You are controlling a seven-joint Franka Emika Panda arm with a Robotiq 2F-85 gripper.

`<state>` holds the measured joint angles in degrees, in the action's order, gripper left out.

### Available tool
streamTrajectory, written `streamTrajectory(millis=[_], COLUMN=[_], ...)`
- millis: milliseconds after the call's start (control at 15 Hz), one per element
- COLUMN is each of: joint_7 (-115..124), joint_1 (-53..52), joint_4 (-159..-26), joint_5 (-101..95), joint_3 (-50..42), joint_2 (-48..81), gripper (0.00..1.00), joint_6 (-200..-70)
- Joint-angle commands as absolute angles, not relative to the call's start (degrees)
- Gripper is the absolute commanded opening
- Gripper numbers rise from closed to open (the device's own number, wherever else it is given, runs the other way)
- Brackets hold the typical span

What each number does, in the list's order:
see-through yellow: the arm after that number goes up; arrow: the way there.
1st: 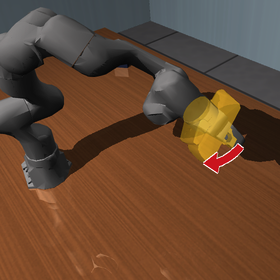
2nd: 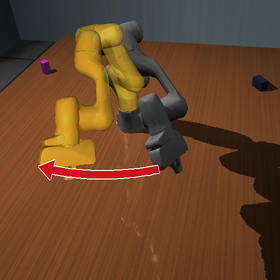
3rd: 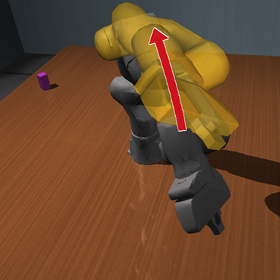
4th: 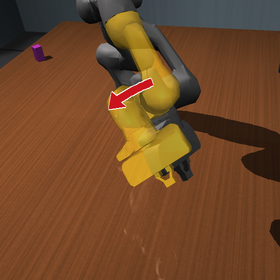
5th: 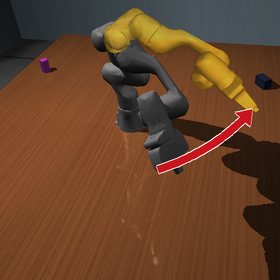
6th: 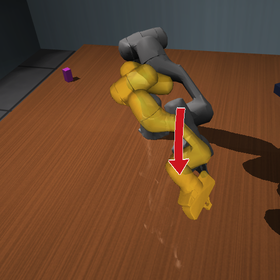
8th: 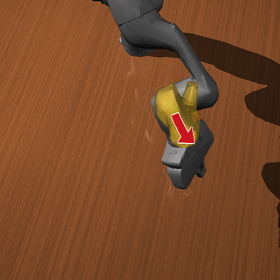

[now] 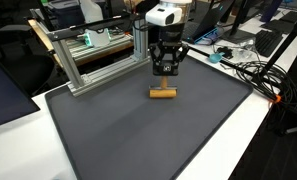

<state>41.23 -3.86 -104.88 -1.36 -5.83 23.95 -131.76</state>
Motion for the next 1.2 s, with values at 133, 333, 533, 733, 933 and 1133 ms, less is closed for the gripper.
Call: streamTrajectory(millis=[133,333,533,733,933,1133], joint_7=[42.10,41.60,40.56,39.85,39.13,38.13], joint_1=[-4.52,-4.62,-4.29,-4.18,-4.23,-3.96], joint_4=[-104.06,-103.55,-102.78,-101.93,-100.99,-100.23], joint_5=[-1.95,-1.81,-1.17,-0.81,-0.52,0.27], joint_3=[-6.17,-5.91,-5.53,-5.31,-4.95,-4.45], joint_2=[24.97,25.67,26.55,27.37,28.05,28.58], gripper=[0.22,0.22,0.22,0.22,0.22,0.22], joint_6=[-131.59,-130.93,-130.15,-128.83,-127.34,-126.35])
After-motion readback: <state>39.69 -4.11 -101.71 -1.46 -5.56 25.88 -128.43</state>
